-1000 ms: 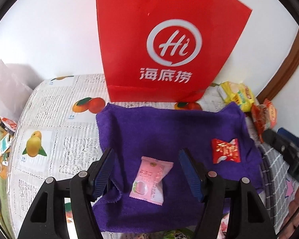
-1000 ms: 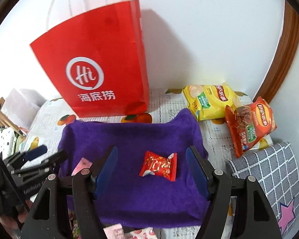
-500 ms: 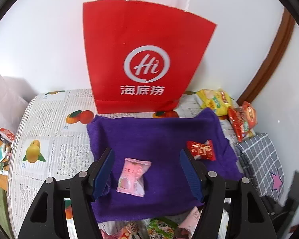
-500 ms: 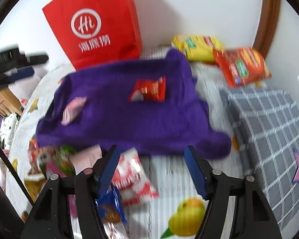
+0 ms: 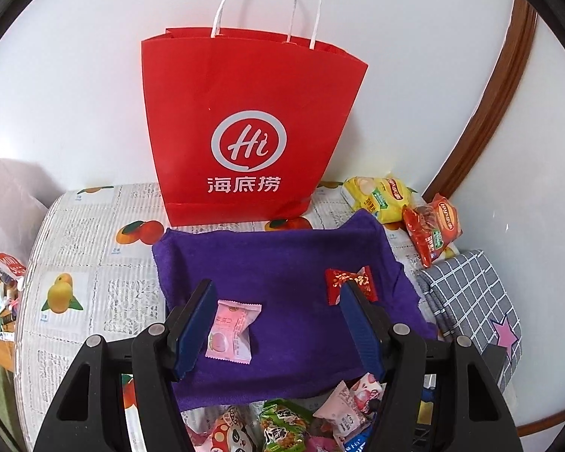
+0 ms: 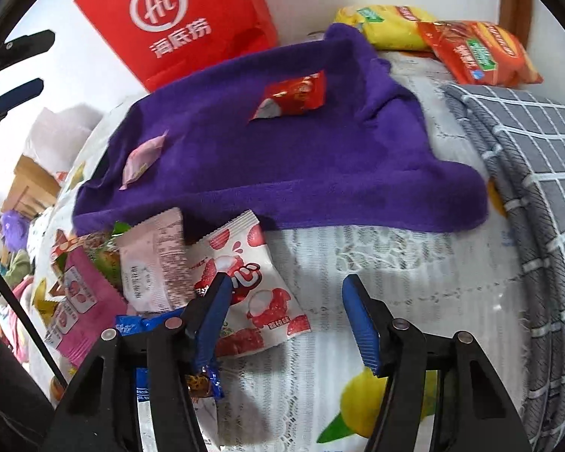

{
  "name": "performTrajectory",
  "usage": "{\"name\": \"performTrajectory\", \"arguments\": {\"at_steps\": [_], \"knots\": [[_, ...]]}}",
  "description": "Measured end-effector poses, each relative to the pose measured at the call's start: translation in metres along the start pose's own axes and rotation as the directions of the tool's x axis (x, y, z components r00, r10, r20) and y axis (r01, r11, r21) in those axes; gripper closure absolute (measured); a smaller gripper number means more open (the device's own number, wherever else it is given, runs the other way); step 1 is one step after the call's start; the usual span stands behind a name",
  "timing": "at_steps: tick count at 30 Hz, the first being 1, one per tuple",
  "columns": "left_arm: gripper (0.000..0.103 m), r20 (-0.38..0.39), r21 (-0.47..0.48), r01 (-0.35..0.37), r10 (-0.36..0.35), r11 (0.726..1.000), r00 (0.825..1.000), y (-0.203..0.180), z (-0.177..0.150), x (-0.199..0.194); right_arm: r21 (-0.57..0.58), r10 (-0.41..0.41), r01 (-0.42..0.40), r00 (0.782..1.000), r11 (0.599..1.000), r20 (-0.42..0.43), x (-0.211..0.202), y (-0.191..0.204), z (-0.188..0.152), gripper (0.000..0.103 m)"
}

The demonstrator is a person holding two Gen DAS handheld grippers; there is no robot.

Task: Organize snacks
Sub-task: 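Move the right tool back to the pile and grasp the white lychee packet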

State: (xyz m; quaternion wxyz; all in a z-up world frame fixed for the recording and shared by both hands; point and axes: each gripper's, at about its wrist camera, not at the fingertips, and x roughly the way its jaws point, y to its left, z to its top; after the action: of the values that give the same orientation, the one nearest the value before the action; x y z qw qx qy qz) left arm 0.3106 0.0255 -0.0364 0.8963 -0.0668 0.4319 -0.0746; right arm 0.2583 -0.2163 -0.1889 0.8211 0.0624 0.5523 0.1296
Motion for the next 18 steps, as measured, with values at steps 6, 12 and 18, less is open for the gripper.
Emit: {"name": "performTrajectory", "arguments": {"at_steps": [6,12,18], "knots": [[0.037,0.0,-0.007,0.019,-0.019,1.0,1.0,0.001,0.0,-0.005,-0.098,0.023,-0.025,0.999,0.995,-0.024,0.004,0.019,-0.003,0.023],[0.037,0.007,0.004,0.048,-0.048,0.999,0.999,-0.001,-0.001,-0.013,-0.268,-0.155,0.157,0.987,0.951,0.029,0.018,0.052,-0.011,0.021],[0.037,0.004,0.017,0.073,-0.073,0.997,0.997,-0.004,-0.002,-0.015,-0.186,-0.2,0.208,0.978,0.96,0.059,0.005,0.042,-0.017,0.044]]}}
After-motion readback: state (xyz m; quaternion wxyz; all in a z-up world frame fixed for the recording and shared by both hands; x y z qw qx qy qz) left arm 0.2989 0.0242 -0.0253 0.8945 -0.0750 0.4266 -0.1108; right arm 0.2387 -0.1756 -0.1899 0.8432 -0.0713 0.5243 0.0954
